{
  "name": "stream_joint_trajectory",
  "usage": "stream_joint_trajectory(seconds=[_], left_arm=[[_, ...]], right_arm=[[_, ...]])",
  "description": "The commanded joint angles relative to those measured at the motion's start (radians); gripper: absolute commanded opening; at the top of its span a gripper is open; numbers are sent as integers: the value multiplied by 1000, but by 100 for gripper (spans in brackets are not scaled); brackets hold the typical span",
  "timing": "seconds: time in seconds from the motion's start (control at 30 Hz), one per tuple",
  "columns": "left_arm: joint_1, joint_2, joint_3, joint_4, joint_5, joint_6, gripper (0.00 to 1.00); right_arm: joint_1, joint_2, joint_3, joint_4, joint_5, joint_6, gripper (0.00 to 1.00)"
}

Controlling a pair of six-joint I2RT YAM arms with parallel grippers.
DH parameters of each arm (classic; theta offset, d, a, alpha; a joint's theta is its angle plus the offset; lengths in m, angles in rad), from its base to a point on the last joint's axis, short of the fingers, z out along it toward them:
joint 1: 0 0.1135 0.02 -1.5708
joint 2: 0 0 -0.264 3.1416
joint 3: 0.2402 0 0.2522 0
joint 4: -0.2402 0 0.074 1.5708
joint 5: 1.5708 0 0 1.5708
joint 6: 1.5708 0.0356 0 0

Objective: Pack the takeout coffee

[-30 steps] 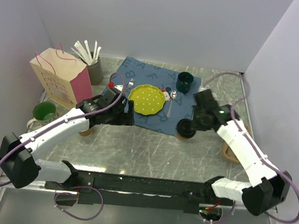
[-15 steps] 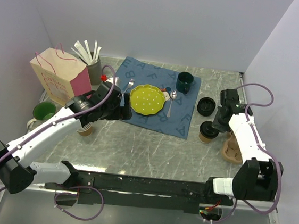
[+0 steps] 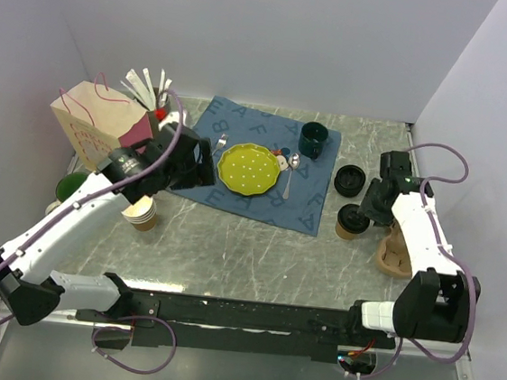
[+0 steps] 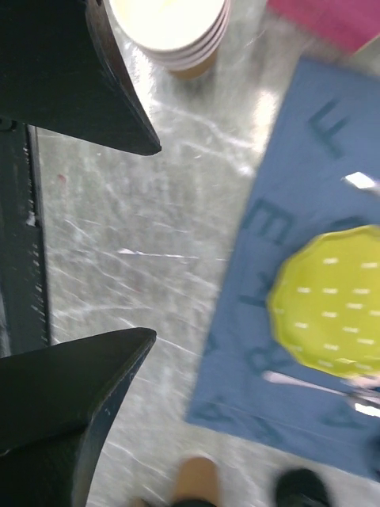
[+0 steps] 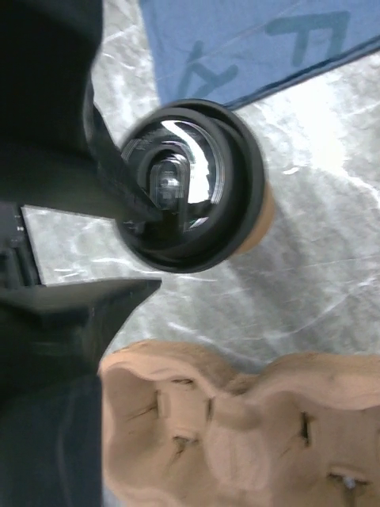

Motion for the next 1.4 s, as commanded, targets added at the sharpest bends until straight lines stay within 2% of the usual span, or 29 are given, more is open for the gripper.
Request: stream_joint_trajectory(seconds=[0.0,0.1,0.23,0.3,0.37,0.43,0.47,0.5,0.57,0.7,0.8,1.1,1.37], left_arm=[[1,22,175,-117,-205,-68,97],[3,57,310,-197,-290,-99,97],[18,101,496,-231,-480,-101,99],[49,130,537,-237,-534,-99,97],[84,178,605,-257,-586,-99,95],[154,218,692,-298,-585,-110,92],[183,259,720,-311,-551,-118,91],[248,279,749,-323,-524,-121,89],[299,331,806,-337,-485,-116,87],[412,393,779,-297,-410,-86,84],[449,443,775,-265,-358,-55,83],[529,571,748,-182,-286,-7,77],[553,650,722,-107,-241,51,65]], right_arm=[[-9,-85,121,-98,-37,-24,50],[-5,-132,156,-149,-100,-39,56],[15,-247,166,-169,-327,-78,64],[22,-286,169,-182,-373,-79,71],[109,-332,155,-184,-419,-69,76],[173,-373,123,-166,-459,-32,81],[186,-384,117,-164,-499,-20,89],[196,-395,114,-167,-522,2,91],[213,-418,118,-161,-573,7,99],[273,-425,161,-195,-506,-35,100],[311,-416,193,-215,-467,-62,100],[345,-332,275,-225,-430,-96,100],[347,-304,258,-235,-432,-98,100]])
